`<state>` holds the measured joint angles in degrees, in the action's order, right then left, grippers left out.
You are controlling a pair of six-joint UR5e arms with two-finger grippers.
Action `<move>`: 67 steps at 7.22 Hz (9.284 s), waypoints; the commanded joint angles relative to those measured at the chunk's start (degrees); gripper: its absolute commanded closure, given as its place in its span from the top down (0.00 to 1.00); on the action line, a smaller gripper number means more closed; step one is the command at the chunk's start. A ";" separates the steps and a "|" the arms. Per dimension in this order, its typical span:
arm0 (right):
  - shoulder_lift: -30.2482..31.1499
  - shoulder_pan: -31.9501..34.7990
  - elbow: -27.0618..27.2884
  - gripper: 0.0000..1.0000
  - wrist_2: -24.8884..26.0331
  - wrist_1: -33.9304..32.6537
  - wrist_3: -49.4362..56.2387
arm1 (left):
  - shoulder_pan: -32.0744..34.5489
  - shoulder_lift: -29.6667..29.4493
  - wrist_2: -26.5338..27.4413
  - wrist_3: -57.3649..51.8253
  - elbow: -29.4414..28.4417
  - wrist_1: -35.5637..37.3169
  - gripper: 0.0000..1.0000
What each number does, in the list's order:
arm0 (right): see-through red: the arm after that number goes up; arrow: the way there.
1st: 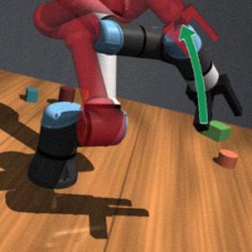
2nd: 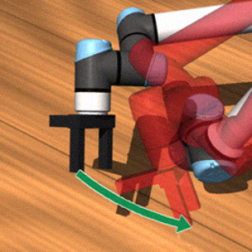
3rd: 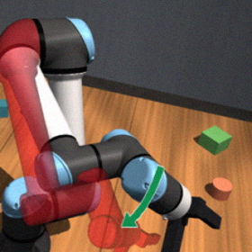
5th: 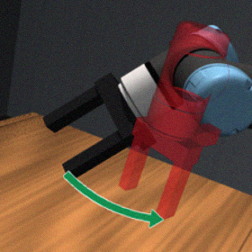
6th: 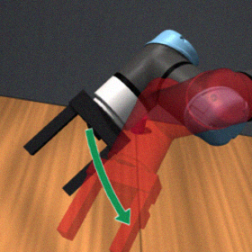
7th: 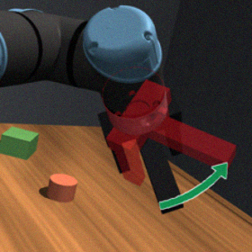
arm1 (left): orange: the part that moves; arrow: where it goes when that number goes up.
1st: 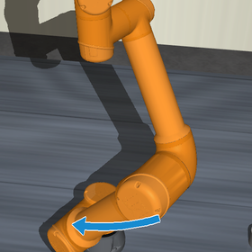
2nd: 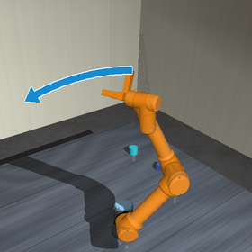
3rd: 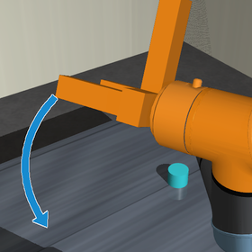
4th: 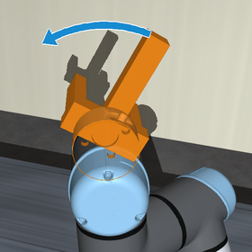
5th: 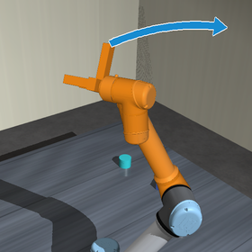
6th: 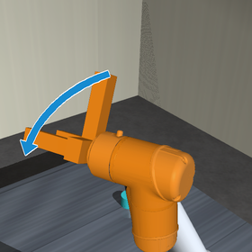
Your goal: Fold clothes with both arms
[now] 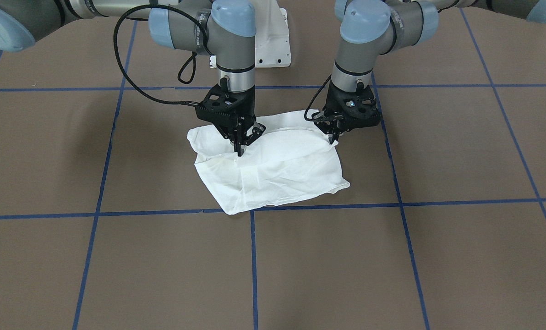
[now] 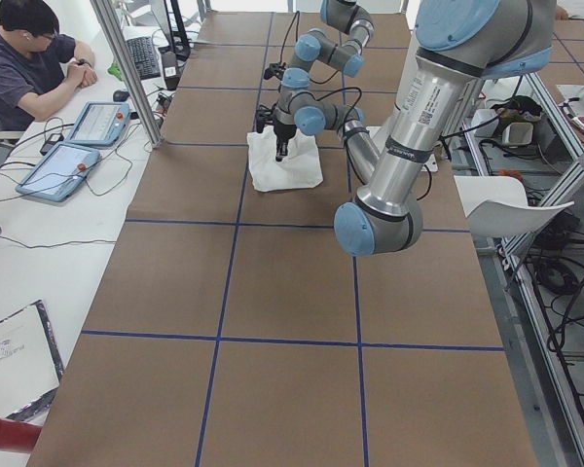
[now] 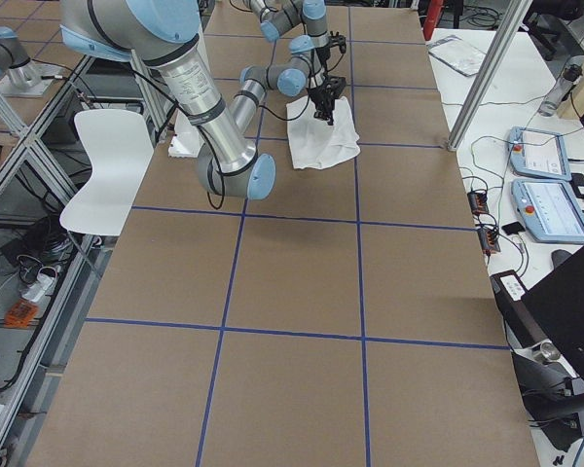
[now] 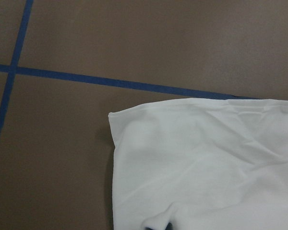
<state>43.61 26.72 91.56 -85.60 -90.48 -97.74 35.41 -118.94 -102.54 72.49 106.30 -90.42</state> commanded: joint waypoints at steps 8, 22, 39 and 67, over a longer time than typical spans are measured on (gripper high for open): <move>-3.97 4.56 -9.38 1.00 -6.38 4.70 4.75 | 3.08 -1.74 3.13 -8.57 -6.39 -5.38 1.00; -1.51 4.92 -7.00 1.00 -7.22 7.69 7.83 | 6.92 -10.75 0.93 -9.54 -29.79 -15.49 1.00; -15.39 0.26 -28.36 0.00 -3.88 9.89 10.45 | 21.54 -3.85 -11.28 -37.95 -24.12 -15.66 1.00; -14.96 5.27 -28.10 0.00 -9.42 2.94 -9.85 | 21.45 -3.14 -11.28 -37.77 -22.45 -15.66 1.00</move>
<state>28.52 31.36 63.43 -95.24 -87.47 -109.59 56.87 -122.08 -113.82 34.71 83.84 -106.08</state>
